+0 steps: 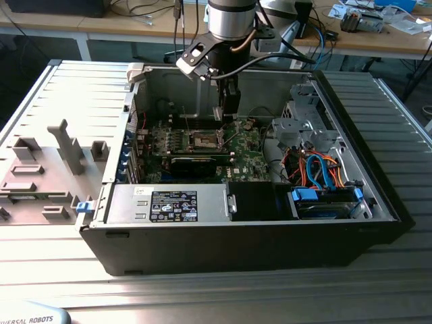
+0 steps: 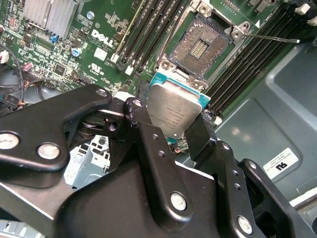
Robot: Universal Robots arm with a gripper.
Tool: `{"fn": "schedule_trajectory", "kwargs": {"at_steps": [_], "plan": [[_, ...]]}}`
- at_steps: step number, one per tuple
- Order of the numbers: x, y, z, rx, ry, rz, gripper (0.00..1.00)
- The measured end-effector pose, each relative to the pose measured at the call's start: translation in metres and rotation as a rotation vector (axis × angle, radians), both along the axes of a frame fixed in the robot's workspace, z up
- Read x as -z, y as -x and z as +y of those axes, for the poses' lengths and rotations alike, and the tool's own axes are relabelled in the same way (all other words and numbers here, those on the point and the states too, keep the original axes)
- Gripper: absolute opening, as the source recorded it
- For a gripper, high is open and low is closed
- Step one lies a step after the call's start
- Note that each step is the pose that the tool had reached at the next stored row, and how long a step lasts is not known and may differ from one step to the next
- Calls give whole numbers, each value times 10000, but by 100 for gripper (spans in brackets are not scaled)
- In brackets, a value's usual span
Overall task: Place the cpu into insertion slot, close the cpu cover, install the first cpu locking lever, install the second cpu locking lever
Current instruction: 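Place the cpu into insertion slot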
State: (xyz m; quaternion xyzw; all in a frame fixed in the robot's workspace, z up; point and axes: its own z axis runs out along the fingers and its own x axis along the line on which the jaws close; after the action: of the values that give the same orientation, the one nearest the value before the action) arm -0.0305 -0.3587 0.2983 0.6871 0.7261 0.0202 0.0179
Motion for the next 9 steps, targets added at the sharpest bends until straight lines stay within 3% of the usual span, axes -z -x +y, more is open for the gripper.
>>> {"fn": "schedule_trajectory", "kwargs": {"at_steps": [9], "plan": [[6, 41, 12, -2, -1, -1, 54]]}}
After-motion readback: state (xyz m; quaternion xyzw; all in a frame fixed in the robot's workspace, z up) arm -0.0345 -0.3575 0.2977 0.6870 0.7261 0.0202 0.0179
